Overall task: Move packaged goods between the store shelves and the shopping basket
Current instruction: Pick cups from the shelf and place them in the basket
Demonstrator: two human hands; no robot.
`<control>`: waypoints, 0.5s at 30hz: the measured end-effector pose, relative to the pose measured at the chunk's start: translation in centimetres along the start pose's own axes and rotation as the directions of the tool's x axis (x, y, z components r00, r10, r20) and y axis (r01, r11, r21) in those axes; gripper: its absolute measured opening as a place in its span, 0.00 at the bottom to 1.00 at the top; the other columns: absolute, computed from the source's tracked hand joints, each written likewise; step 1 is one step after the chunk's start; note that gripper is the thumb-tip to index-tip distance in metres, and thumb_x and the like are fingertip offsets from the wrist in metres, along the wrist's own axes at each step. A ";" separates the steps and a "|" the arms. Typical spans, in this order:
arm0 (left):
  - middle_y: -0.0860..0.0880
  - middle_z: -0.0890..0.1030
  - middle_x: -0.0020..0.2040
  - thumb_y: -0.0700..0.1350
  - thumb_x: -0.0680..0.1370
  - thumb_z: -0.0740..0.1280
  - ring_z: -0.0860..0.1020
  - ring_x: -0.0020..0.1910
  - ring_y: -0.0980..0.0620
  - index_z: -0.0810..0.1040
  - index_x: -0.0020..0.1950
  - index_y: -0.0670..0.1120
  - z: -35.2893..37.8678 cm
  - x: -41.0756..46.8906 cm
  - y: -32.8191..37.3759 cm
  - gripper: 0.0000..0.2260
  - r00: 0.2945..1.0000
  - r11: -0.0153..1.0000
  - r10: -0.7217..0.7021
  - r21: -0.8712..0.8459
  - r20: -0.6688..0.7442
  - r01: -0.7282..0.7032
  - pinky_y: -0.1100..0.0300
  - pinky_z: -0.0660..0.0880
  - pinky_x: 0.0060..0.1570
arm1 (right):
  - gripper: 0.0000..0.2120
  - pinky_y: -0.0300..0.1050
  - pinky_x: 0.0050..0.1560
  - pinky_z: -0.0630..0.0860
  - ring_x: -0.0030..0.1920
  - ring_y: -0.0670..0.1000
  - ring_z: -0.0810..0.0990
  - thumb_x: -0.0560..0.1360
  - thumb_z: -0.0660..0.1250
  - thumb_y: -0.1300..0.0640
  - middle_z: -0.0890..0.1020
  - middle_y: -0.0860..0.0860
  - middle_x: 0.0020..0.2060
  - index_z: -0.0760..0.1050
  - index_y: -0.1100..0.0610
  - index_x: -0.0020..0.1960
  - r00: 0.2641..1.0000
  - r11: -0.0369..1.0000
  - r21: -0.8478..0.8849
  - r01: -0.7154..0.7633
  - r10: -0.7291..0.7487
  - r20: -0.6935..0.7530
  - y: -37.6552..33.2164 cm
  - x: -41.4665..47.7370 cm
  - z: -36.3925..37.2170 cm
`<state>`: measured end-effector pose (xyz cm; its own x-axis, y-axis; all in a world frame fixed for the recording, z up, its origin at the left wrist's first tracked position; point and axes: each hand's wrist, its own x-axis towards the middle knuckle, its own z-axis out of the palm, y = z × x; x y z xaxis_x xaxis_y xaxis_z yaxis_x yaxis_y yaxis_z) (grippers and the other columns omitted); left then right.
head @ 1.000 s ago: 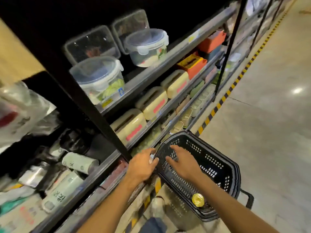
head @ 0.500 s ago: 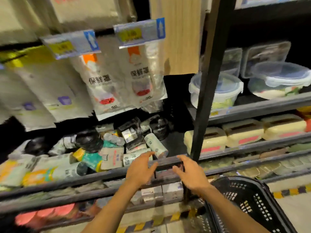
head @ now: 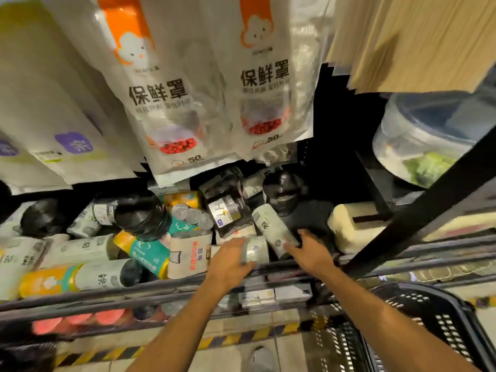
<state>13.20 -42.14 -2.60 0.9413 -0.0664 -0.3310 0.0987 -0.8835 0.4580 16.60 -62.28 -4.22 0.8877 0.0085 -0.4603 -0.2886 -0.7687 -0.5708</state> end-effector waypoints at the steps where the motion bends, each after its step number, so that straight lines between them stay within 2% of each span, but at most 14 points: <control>1: 0.50 0.75 0.63 0.53 0.71 0.71 0.73 0.63 0.49 0.72 0.67 0.51 0.7 1.0 -0.5 0.26 1.000 1.000 0.011 0.012 0.029 -0.011 0.56 0.71 0.61 | 0.33 0.49 0.60 0.70 0.64 0.58 0.72 0.75 0.65 0.42 0.73 0.58 0.64 0.61 0.59 0.72 1.000 1.000 -0.011 -0.018 0.018 0.011 0.0 0.8 0.6; 4: 0.52 0.75 0.62 0.55 0.70 0.71 0.73 0.62 0.50 0.71 0.67 0.53 1.9 3.0 -1.6 0.26 0.998 0.998 0.026 0.057 0.049 -0.029 0.56 0.70 0.60 | 0.32 0.49 0.56 0.74 0.60 0.58 0.76 0.69 0.67 0.38 0.78 0.56 0.58 0.69 0.57 0.65 1.000 1.000 -0.012 -0.025 0.026 0.017 0.1 2.4 2.3; 6: 0.51 0.75 0.62 0.54 0.70 0.72 0.72 0.62 0.50 0.70 0.68 0.53 2.0 3.5 -1.8 0.27 0.997 0.993 0.063 0.100 0.034 -0.066 0.57 0.68 0.61 | 0.29 0.48 0.55 0.74 0.59 0.56 0.77 0.68 0.68 0.39 0.78 0.54 0.57 0.71 0.56 0.62 1.000 1.000 0.003 -0.017 0.017 0.009 0.3 2.8 3.3; 9: 0.52 0.74 0.64 0.56 0.70 0.72 0.70 0.63 0.51 0.68 0.71 0.54 2.3 4.2 -2.4 0.31 0.995 0.980 0.098 0.170 0.020 -0.100 0.57 0.67 0.63 | 0.29 0.47 0.56 0.72 0.62 0.56 0.74 0.70 0.71 0.44 0.76 0.54 0.61 0.69 0.55 0.66 0.999 1.000 0.026 -0.011 0.011 -0.030 0.4 2.8 3.9; 12: 0.52 0.71 0.67 0.57 0.70 0.72 0.68 0.65 0.50 0.65 0.73 0.55 2.4 4.6 -2.7 0.33 0.995 0.972 0.098 0.212 0.032 -0.102 0.56 0.65 0.65 | 0.30 0.46 0.52 0.71 0.61 0.56 0.75 0.70 0.71 0.44 0.77 0.54 0.60 0.67 0.55 0.66 0.997 0.998 0.023 -0.052 0.053 -0.047 0.7 2.9 4.1; 15: 0.53 0.70 0.66 0.59 0.70 0.71 0.66 0.65 0.50 0.64 0.73 0.55 2.5 5.1 -3.0 0.34 0.993 0.960 0.115 0.255 0.016 -0.115 0.57 0.64 0.64 | 0.31 0.47 0.54 0.71 0.62 0.57 0.74 0.70 0.71 0.43 0.76 0.54 0.61 0.67 0.56 0.66 0.994 0.998 0.012 -0.067 0.067 -0.083 0.8 2.9 4.3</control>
<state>16.87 -41.03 -7.72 0.9412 -0.1748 -0.2893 -0.0960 -0.9589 0.2671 17.38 -60.10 -8.93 0.8930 -0.0964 -0.4397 -0.3512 -0.7601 -0.5467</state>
